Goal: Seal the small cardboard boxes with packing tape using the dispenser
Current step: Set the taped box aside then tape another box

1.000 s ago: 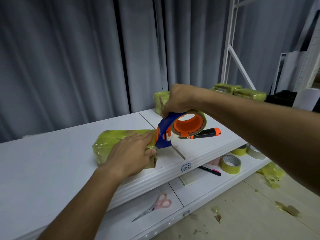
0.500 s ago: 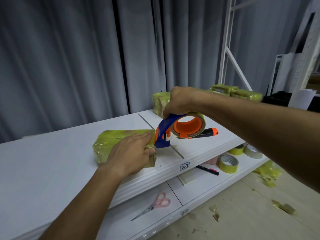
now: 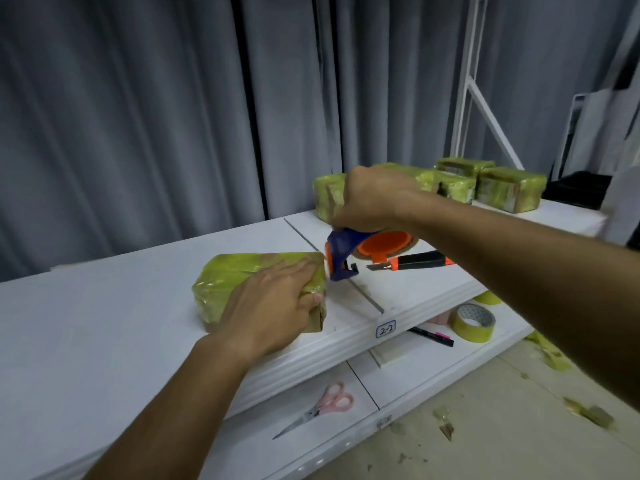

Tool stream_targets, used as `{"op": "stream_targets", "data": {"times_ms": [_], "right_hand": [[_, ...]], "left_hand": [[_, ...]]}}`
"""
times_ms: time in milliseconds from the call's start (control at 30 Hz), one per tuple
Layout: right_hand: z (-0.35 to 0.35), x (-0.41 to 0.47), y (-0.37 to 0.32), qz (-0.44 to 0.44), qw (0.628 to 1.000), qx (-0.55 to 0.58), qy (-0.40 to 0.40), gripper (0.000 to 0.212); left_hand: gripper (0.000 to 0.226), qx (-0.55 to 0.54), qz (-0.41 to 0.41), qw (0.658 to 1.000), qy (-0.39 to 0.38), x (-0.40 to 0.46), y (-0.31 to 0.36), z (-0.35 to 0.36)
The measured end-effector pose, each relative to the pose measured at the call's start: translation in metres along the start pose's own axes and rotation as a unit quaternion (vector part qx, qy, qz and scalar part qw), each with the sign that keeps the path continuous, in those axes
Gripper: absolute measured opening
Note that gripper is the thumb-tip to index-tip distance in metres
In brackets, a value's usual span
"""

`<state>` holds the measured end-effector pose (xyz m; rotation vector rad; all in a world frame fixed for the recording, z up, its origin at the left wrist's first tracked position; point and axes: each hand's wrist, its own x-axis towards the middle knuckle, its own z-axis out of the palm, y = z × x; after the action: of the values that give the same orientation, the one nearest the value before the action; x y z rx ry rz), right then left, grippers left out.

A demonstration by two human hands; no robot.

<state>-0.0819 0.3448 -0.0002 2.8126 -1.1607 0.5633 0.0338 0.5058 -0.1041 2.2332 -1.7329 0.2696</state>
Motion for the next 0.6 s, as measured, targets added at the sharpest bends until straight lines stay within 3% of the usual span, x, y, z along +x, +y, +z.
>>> {"op": "stream_targets", "data": {"times_ms": [233, 467, 600], "right_hand": [[0.006, -0.002, 0.008, 0.011, 1.000, 0.012, -0.019, 0.041], [-0.014, -0.014, 0.018, 0.022, 0.999, 0.041, 0.014, 0.046], [-0.020, -0.022, 0.024, 0.039, 0.997, 0.067, 0.021, 0.043]], "left_hand": [[0.061, -0.009, -0.026, 0.999, 0.032, -0.001, 0.007, -0.004], [0.040, -0.030, -0.168, 0.973, 0.154, 0.014, 0.032, 0.006], [0.028, -0.038, -0.213, 0.959, 0.182, 0.020, 0.043, 0.011]]}}
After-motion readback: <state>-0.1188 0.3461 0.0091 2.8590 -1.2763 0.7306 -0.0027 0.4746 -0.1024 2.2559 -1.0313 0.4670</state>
